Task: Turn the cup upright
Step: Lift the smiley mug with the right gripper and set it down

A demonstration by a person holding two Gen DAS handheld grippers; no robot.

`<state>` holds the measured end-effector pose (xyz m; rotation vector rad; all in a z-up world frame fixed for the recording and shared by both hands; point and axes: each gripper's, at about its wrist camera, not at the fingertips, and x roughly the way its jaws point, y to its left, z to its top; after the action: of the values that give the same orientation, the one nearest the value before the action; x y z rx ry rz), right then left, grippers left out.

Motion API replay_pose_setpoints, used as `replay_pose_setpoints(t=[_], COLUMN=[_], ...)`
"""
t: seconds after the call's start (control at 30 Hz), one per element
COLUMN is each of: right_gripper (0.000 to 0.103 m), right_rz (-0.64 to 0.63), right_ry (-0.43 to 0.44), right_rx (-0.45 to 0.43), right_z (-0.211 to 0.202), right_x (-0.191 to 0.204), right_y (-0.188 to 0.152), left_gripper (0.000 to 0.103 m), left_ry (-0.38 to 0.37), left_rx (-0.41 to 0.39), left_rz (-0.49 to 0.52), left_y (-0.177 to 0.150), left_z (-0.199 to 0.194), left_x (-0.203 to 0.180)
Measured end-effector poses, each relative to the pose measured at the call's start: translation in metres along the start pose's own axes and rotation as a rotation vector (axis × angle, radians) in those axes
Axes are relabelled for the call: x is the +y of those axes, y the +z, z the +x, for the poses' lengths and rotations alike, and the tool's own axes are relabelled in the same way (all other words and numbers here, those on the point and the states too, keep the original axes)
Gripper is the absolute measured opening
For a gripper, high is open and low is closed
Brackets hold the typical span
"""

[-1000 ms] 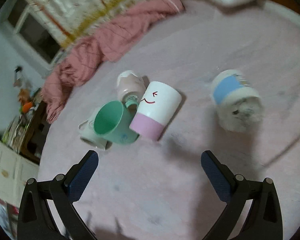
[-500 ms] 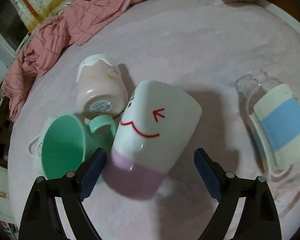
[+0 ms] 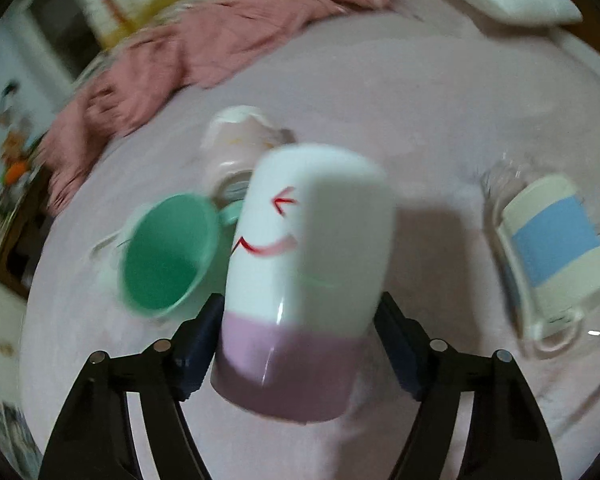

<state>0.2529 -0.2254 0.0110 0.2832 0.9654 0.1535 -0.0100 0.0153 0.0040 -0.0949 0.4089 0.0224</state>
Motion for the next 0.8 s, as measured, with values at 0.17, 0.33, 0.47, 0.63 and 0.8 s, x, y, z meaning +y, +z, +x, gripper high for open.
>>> replay_pose_setpoints(t=[0.17, 0.33, 0.47, 0.63, 0.8], right_gripper=[0.072, 0.072, 0.072, 0.073, 0.081], right_rz=[-0.141, -0.223, -0.234, -0.222, -0.153], right_ry=[0.060, 0.121, 0.144, 0.151, 0.238], right_rx=[-0.041, -0.031, -0.014, 0.025, 0.046], right_z=[-0.061, -0.101, -0.104, -0.097, -0.099], right_x=[0.014, 0.022, 0.023, 0.014, -0.002], right_y=[-0.025, -0.062, -0.088, -0.115, -0.123], left_gripper=[0.103, 0.103, 0.103, 0.103, 0.103], left_ry=[0.000, 0.000, 0.001, 0.001, 0.000], left_rx=[0.001, -0.001, -0.006, -0.005, -0.003], left_rz=[0.000, 0.000, -0.004, -0.004, -0.005], left_y=[0.000, 0.000, 0.002, 0.002, 0.003], left_z=[0.000, 0.000, -0.002, -0.002, -0.002], left_x=[0.000, 0.002, 0.003, 0.003, 0.004])
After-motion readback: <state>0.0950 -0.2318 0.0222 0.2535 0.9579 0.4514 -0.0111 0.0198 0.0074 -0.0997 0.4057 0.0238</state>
